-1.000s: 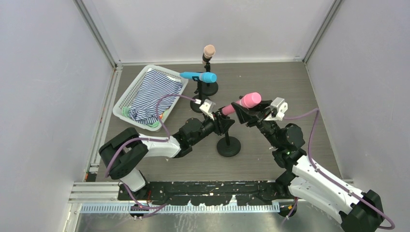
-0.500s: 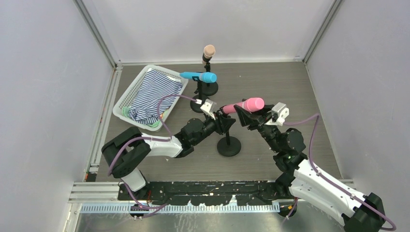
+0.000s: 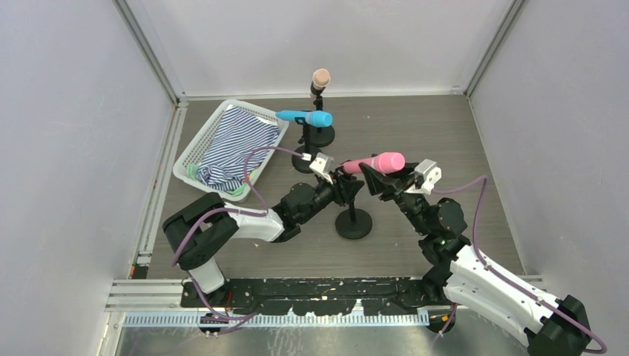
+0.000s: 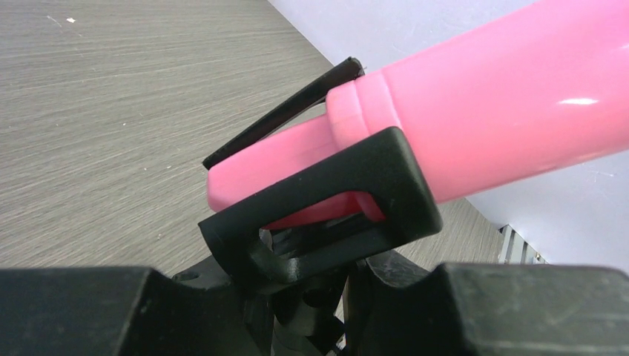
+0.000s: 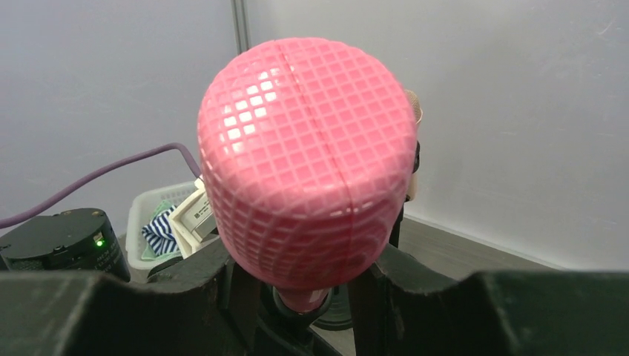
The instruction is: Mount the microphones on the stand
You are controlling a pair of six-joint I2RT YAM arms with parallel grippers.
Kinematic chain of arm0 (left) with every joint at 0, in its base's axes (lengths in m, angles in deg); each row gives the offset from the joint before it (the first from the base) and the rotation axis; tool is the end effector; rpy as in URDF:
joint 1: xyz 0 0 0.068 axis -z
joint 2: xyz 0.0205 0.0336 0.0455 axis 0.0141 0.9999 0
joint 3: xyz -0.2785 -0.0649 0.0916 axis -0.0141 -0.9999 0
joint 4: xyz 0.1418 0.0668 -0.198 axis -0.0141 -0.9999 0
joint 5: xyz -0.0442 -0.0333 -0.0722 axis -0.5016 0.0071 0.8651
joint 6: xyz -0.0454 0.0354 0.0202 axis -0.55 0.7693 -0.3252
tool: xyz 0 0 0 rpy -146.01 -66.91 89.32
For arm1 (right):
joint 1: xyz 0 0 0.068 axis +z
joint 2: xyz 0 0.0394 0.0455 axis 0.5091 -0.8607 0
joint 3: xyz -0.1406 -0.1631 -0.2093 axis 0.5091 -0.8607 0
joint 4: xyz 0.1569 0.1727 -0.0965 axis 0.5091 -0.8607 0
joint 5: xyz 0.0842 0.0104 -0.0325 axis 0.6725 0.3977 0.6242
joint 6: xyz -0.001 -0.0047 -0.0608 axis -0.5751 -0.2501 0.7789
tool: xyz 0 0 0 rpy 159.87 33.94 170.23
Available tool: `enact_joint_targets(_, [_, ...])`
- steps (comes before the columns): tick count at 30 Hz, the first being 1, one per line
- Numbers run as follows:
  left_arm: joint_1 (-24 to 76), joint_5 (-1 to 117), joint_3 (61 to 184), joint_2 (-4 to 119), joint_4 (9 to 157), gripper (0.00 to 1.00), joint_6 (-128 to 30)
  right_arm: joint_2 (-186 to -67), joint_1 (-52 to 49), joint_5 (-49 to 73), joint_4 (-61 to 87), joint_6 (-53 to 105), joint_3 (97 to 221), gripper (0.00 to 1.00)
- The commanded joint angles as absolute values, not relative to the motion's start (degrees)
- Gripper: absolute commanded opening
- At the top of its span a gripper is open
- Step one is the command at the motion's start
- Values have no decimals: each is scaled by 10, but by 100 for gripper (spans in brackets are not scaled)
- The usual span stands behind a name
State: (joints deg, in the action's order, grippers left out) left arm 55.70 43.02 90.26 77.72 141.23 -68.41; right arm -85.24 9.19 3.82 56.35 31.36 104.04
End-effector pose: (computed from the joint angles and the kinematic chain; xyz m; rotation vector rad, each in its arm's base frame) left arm 0.1975 -0.2891 0.2496 0.2567 1.5939 -1.1276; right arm 0.1126 0.0931 0.3281 -0.3796 1.1154 0.6273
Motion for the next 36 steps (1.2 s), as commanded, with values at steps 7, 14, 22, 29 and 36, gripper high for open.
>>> enact_joint_targets(7, [605,491,961,799,1355,1,-631,-947,99,27,336,339,1048,1])
enact_joint_targets(14, [606,479,959,792,1354,1,-638,-959,101,12,375,327,1020,1])
enact_joint_targets(22, [606,473,959,789,1359,0,-648,-988,113,6,390,327,1009,1])
enact_joint_targets(29, [606,480,951,782,1382,0,-651,-1022,115,-4,431,274,996,1])
enact_joint_targets(36, [607,480,957,772,1358,0,-635,-1046,117,2,405,278,1010,1])
